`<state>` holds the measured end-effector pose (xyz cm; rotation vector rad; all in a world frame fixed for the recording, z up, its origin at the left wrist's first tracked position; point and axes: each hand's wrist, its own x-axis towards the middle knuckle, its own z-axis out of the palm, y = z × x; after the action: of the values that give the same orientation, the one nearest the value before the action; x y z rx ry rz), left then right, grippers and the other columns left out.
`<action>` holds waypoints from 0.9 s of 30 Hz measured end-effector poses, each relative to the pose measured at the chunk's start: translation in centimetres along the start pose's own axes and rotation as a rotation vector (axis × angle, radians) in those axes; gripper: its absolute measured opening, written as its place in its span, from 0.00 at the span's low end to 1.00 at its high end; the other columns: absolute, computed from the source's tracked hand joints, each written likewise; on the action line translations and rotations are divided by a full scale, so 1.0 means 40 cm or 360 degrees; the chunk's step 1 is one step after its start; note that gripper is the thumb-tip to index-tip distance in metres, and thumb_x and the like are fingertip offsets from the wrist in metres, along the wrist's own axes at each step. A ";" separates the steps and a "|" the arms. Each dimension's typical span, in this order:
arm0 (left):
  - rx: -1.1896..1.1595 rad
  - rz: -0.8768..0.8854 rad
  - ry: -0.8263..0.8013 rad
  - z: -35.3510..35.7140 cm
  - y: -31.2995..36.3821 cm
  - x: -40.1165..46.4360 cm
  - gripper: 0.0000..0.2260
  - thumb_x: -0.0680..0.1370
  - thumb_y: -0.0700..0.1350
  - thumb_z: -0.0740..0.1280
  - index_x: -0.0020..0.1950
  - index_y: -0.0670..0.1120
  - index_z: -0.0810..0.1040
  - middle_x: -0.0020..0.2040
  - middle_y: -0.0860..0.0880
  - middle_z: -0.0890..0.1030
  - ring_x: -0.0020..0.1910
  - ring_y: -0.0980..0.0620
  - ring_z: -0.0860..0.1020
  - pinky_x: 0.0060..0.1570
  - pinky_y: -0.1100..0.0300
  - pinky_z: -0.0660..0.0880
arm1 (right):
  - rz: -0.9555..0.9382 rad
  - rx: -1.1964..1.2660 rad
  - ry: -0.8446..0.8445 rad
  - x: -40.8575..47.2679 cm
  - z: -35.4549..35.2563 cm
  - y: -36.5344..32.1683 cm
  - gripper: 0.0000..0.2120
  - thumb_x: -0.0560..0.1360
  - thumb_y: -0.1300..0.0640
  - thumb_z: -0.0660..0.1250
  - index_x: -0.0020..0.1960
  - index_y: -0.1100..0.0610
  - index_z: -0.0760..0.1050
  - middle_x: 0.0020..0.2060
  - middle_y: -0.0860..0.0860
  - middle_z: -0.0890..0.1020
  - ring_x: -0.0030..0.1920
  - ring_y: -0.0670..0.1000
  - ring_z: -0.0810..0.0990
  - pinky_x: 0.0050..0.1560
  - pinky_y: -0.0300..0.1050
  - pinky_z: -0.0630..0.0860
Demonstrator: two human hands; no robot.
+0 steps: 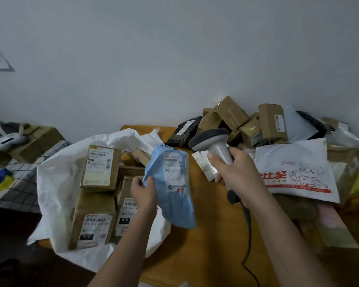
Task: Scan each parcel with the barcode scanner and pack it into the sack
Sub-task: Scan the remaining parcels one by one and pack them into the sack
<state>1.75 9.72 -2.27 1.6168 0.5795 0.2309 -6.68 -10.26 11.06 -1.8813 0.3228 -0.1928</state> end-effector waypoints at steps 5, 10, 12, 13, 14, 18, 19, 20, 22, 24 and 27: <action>0.0245 0.0781 0.0339 -0.102 0.075 0.047 0.07 0.74 0.39 0.67 0.43 0.49 0.70 0.42 0.50 0.74 0.39 0.58 0.73 0.39 0.54 0.72 | 0.0199 0.0052 -0.0021 0.026 0.063 0.063 0.09 0.76 0.51 0.71 0.50 0.55 0.76 0.37 0.54 0.80 0.25 0.41 0.78 0.29 0.41 0.75; 0.1667 0.1424 0.0117 -0.151 0.037 0.071 0.30 0.74 0.43 0.65 0.75 0.53 0.60 0.78 0.43 0.56 0.76 0.39 0.53 0.72 0.41 0.48 | 0.0308 0.0089 -0.0050 0.037 0.125 0.103 0.06 0.75 0.54 0.71 0.48 0.53 0.76 0.36 0.53 0.80 0.24 0.41 0.78 0.26 0.39 0.74; 0.2145 0.1373 -0.0262 -0.158 -0.009 0.084 0.32 0.78 0.50 0.64 0.79 0.60 0.52 0.81 0.48 0.42 0.78 0.39 0.40 0.72 0.38 0.36 | 0.0328 0.0087 -0.0068 0.038 0.141 0.109 0.05 0.75 0.54 0.71 0.48 0.51 0.76 0.36 0.52 0.81 0.24 0.42 0.78 0.27 0.39 0.74; 0.2238 0.1260 -0.0342 -0.161 -0.029 0.094 0.32 0.79 0.52 0.63 0.79 0.61 0.50 0.81 0.50 0.40 0.78 0.38 0.38 0.72 0.36 0.34 | 0.0330 0.0101 -0.0073 0.039 0.147 0.112 0.05 0.75 0.54 0.71 0.47 0.51 0.76 0.36 0.52 0.81 0.25 0.42 0.79 0.27 0.39 0.75; 0.2270 0.1158 -0.0382 -0.162 -0.043 0.102 0.32 0.80 0.52 0.62 0.79 0.62 0.48 0.81 0.50 0.40 0.78 0.38 0.38 0.73 0.35 0.35 | 0.0330 0.0117 -0.0071 0.040 0.150 0.116 0.04 0.75 0.54 0.71 0.47 0.51 0.76 0.35 0.52 0.81 0.25 0.42 0.79 0.26 0.39 0.75; 0.2368 0.1158 -0.0366 -0.148 -0.044 0.111 0.30 0.80 0.51 0.63 0.78 0.62 0.52 0.81 0.50 0.43 0.78 0.39 0.41 0.70 0.35 0.33 | 0.0399 0.0250 -0.0061 0.051 0.154 0.143 0.10 0.74 0.57 0.72 0.54 0.52 0.75 0.39 0.53 0.81 0.27 0.42 0.80 0.27 0.36 0.75; 0.2399 0.1224 -0.0351 -0.142 -0.036 0.114 0.28 0.79 0.51 0.63 0.77 0.60 0.56 0.81 0.50 0.42 0.78 0.39 0.41 0.69 0.37 0.30 | 0.0443 0.0361 -0.0078 0.055 0.158 0.152 0.14 0.74 0.59 0.72 0.57 0.52 0.74 0.41 0.54 0.82 0.28 0.43 0.81 0.30 0.37 0.76; 0.2421 0.1299 -0.0350 -0.136 -0.028 0.120 0.27 0.79 0.51 0.64 0.76 0.59 0.59 0.81 0.50 0.42 0.79 0.40 0.40 0.68 0.38 0.28 | 0.0492 0.0536 -0.0094 0.059 0.164 0.164 0.18 0.74 0.62 0.71 0.60 0.51 0.71 0.45 0.54 0.82 0.31 0.45 0.83 0.32 0.38 0.77; 0.2436 0.1409 -0.0385 -0.129 -0.017 0.135 0.24 0.80 0.49 0.63 0.75 0.57 0.61 0.81 0.50 0.44 0.79 0.42 0.40 0.69 0.39 0.28 | 0.0599 0.0933 -0.0120 0.068 0.180 0.191 0.27 0.73 0.69 0.69 0.64 0.46 0.65 0.51 0.54 0.82 0.40 0.50 0.86 0.38 0.45 0.81; 0.2436 0.1395 -0.0442 -0.130 -0.010 0.152 0.25 0.80 0.47 0.63 0.75 0.58 0.59 0.81 0.51 0.48 0.79 0.42 0.42 0.73 0.38 0.36 | 0.0684 0.1159 -0.0141 0.079 0.202 0.222 0.35 0.73 0.74 0.66 0.66 0.42 0.60 0.56 0.54 0.82 0.47 0.54 0.86 0.45 0.54 0.83; 0.2431 0.1341 -0.0524 -0.150 -0.004 0.175 0.30 0.81 0.46 0.61 0.78 0.63 0.50 0.81 0.50 0.48 0.79 0.40 0.45 0.75 0.39 0.45 | 0.0828 0.1313 -0.0112 0.099 0.245 0.267 0.31 0.73 0.76 0.63 0.69 0.51 0.63 0.55 0.54 0.84 0.49 0.56 0.86 0.47 0.50 0.80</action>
<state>4.81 18.40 -2.89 3.2468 -0.4146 0.0990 -1.42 -5.94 -2.32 -0.9473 0.5690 0.0912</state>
